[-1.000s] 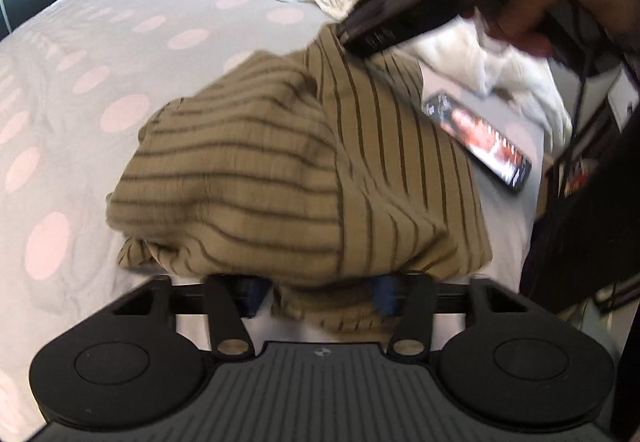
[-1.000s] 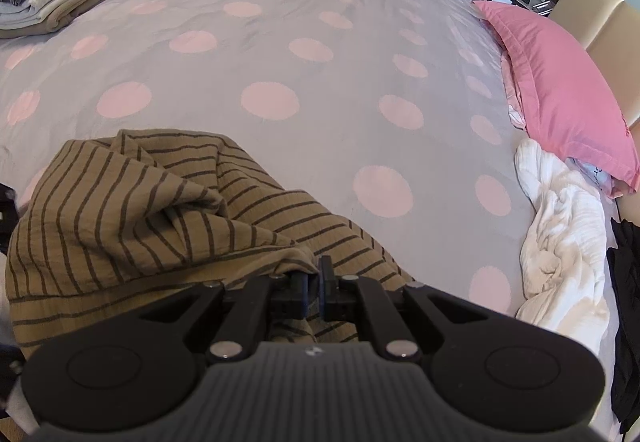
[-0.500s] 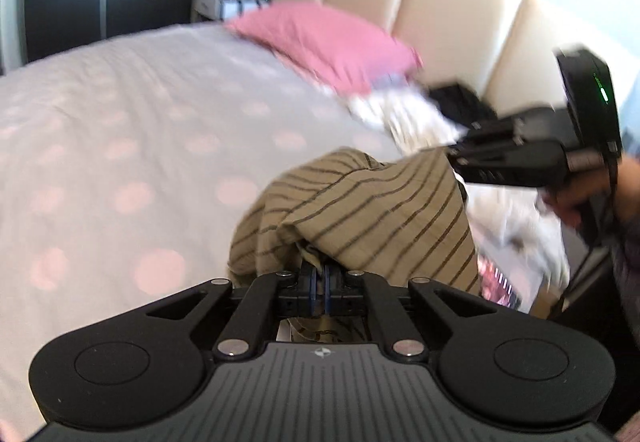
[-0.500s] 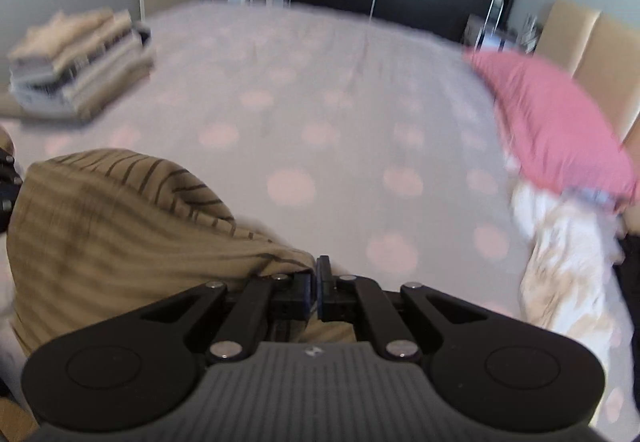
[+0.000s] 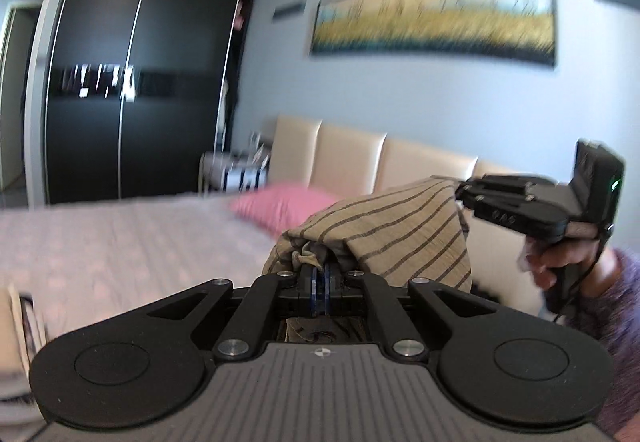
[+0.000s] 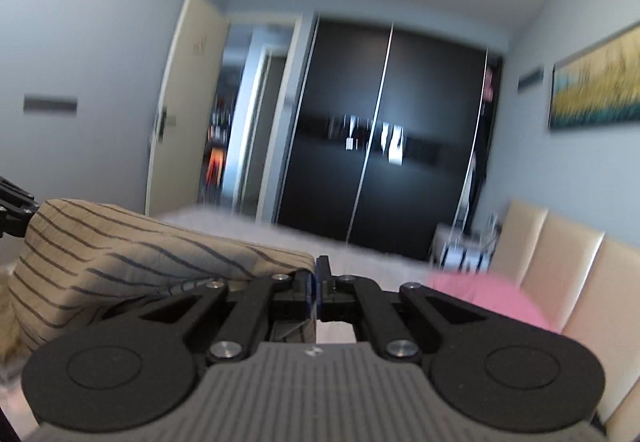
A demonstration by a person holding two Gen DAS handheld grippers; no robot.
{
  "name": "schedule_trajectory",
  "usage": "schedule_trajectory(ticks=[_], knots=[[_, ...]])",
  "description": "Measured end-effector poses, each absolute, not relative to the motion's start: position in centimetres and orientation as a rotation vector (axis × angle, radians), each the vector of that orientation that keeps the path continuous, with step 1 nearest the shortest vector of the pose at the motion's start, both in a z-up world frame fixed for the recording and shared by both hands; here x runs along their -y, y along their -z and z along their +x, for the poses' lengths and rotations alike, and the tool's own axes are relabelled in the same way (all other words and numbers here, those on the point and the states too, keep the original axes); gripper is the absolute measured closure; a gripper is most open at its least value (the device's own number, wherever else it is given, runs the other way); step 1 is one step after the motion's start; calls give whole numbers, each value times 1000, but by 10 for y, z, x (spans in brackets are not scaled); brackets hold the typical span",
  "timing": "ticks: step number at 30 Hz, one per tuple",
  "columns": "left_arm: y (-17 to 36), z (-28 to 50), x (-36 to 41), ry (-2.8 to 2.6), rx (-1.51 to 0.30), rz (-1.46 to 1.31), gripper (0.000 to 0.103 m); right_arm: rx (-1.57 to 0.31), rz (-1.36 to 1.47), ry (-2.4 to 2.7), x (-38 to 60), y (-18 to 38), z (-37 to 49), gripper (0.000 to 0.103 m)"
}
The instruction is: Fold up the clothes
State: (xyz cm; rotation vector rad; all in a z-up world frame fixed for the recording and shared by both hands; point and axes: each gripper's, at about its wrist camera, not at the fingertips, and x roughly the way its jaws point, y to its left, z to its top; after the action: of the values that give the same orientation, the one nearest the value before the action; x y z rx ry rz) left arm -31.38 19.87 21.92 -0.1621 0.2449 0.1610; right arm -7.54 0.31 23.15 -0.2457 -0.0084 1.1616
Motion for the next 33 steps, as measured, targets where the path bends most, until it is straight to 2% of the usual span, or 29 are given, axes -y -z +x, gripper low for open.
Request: schedule_trajectory(ticks=[6,9,12,18,22,25,28,30,32,33], knots=[[-263,-322,-191,-125,-243,-225,101,64,-207,-1199,8,-274,-86,100],[-240,-308,-205,-176,-333,-239,101,-45,-250,-1226,-12,-250,-72,100],[-187,-291,-228,-191,-484,-297,101,-180,-302,-1254,-35,-215,-55,100],[-39,-237,-286,-220,-739,-484,101,-529,-458,-1267,-98,-82,-13,100],[21,-208,-320,-228,-799,-566,101,-653,-528,-1265,-131,-16,13,100],[41,-186,-340,-241,-793,-583,98,-708,-516,-1251,-147,9,36,97],[52,-182,-347,-267,-773,-581,88,-744,-473,-1233,-154,23,57,81],[57,-183,-351,-275,-752,-585,79,-750,-419,-1212,-153,34,75,62],[66,-182,-356,-297,-745,-580,63,-781,-340,-1186,-152,41,92,54],[70,-180,-359,-314,-756,-571,62,-808,-302,-1169,-150,43,102,54]])
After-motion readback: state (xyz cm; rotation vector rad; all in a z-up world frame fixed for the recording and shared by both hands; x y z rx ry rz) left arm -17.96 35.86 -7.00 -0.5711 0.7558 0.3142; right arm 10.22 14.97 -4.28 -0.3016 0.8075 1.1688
